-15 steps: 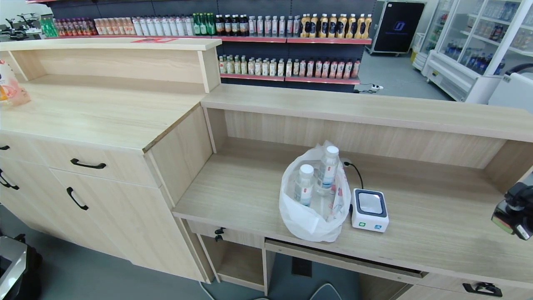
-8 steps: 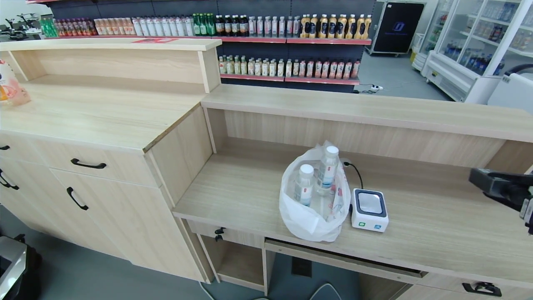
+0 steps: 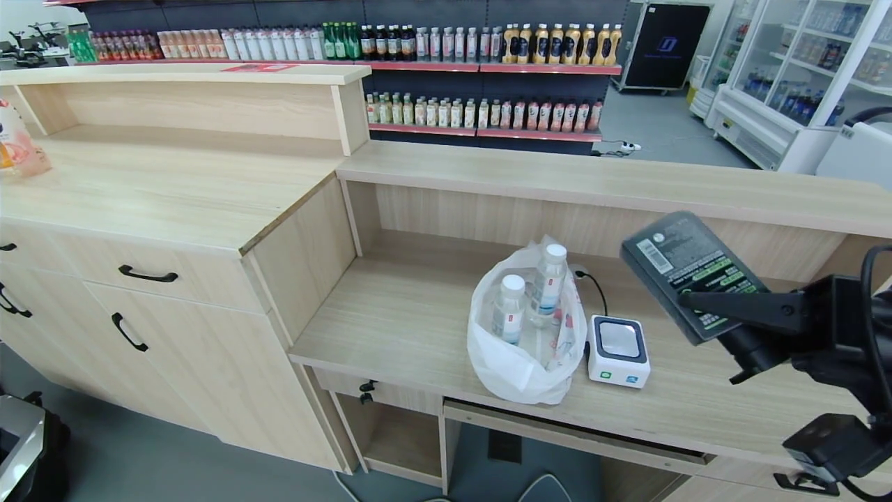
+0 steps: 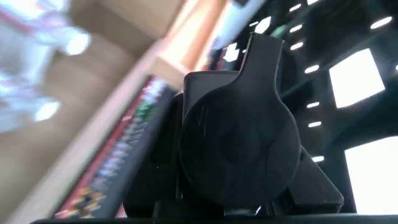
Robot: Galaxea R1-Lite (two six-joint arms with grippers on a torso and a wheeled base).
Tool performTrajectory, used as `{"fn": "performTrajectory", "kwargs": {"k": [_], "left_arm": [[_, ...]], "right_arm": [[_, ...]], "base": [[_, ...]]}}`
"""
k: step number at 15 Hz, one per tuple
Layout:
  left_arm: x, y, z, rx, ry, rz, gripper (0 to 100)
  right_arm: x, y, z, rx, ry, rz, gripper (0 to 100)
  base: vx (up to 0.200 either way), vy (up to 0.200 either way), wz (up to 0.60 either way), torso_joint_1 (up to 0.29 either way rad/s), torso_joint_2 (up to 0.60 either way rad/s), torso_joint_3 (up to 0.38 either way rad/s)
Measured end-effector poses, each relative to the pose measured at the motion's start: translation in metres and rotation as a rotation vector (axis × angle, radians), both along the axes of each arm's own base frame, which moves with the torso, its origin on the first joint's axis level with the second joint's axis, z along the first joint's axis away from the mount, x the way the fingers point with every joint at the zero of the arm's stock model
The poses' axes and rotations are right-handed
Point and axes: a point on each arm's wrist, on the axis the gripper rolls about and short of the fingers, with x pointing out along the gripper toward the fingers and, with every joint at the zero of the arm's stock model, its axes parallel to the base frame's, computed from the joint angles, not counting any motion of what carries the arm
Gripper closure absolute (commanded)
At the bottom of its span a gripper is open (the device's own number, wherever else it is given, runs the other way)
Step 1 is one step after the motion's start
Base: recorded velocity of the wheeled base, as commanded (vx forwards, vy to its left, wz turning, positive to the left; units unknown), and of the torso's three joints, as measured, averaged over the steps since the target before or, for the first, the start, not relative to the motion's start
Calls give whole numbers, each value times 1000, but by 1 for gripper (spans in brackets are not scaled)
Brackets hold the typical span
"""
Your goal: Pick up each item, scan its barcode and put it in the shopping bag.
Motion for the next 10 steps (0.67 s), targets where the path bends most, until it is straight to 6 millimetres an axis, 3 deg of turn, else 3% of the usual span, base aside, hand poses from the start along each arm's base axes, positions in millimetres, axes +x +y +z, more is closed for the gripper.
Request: {"fn": "performTrajectory", "kwargs": {"k": [2,4,10], "left_arm": [[0,0,0,0,0,0,100],[0,0,0,0,0,0,100],[0,0,0,0,0,0,100]], "right_arm": [[-11,30,20,38,-194,155,100],[-19,47,28,76,-258,250,100],[-48,79,19,108,-233,364,100]], "base": [[0,0,0,0,0,0],[0,0,0,0,0,0],[0,0,0,0,0,0]]}}
